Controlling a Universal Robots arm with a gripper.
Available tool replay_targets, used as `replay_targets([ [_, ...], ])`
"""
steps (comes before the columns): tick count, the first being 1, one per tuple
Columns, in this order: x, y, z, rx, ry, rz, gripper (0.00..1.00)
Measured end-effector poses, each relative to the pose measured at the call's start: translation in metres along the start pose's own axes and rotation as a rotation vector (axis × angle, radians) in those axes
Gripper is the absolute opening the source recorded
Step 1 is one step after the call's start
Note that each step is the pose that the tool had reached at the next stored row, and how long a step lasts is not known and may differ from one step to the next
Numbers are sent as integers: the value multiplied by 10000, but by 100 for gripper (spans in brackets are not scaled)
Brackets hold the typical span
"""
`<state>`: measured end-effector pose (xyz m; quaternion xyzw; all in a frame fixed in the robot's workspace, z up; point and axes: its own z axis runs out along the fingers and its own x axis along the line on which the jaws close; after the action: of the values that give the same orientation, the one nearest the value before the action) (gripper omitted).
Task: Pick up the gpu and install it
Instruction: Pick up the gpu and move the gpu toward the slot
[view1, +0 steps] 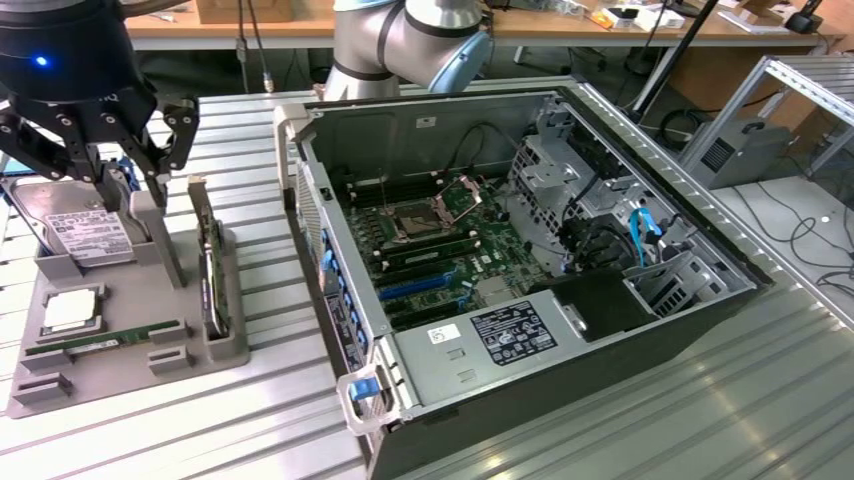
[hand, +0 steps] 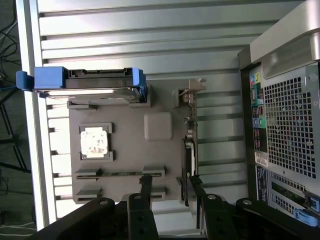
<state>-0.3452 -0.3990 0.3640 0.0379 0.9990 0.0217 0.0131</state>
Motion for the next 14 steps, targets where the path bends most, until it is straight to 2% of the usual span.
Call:
replay_targets([
  [6, 5, -2, 27, 0, 0, 0, 42],
  [14, -25, -3, 118, 1, 2, 0, 42],
])
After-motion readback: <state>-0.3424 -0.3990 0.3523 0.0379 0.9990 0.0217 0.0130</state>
